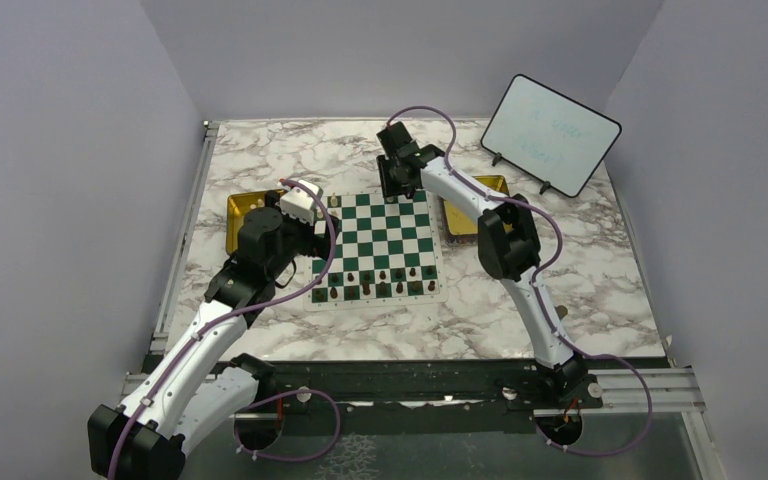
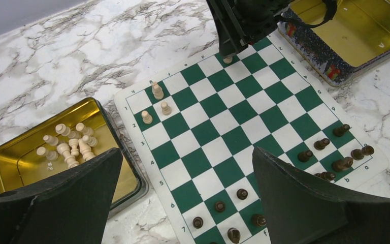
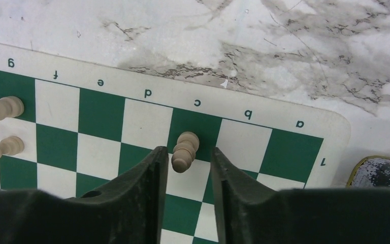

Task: Set up the chess pieces on the board
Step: Place the chess piece on the chessboard.

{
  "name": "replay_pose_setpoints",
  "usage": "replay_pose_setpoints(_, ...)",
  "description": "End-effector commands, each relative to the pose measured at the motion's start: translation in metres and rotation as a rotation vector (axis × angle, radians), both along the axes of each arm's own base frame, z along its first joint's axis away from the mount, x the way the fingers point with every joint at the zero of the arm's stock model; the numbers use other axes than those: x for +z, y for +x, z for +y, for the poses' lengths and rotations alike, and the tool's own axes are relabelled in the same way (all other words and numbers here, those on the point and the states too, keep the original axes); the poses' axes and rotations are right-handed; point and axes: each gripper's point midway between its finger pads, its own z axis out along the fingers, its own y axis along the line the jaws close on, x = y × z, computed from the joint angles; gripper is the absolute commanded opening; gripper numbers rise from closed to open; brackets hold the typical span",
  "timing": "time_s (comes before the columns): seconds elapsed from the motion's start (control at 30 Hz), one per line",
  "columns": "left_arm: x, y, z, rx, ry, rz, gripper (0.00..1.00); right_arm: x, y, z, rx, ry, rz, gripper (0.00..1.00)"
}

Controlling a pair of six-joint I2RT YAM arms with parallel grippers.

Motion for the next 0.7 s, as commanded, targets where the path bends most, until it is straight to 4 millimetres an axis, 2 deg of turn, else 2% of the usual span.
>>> replay_pose_setpoints(0.0, 0.005, 0.002, 0.0, 0.001, 0.0, -0.03, 0.99, -0.001, 0.004, -0.002, -0.012, -0.021, -0.002, 0.45)
replay_pose_setpoints(0.17, 0.004, 0.002, 0.004, 0.027, -0.001, -0.029, 0.99, 0.022, 0.012, 0.004, 0.005, 0.009, -0.05, 0.54)
replay_pose_setpoints(0.3, 0.003, 0.002, 0.003, 0.036, -0.018, -0.003, 0.99, 0.036, 0.008, 0.003, 0.019, 0.012, -0.055, 0.61)
replay_pose_setpoints(0.47, 0.002, 0.004, -0.006, 0.031, -0.076, 0.044, 0.99, 0.074, -0.005, -0.005, 0.014, 0.042, -0.088, 0.73)
replay_pose_setpoints(0.53, 0.005, 0.006, -0.007, 0.035, -0.09, 0.046, 0.99, 0.09, -0.012, -0.007, 0.021, 0.071, -0.107, 0.81)
replay_pose_setpoints(0.6, 0.005, 0.01, -0.003, 0.083, -0.108, 0.051, 0.99, 0.105, -0.02, -0.01, 0.021, 0.095, -0.116, 0.91)
replay_pose_setpoints(0.67, 0.008, 0.013, 0.001, 0.117, -0.123, 0.053, 0.99, 0.118, -0.03, -0.012, 0.024, 0.12, -0.114, 0.96)
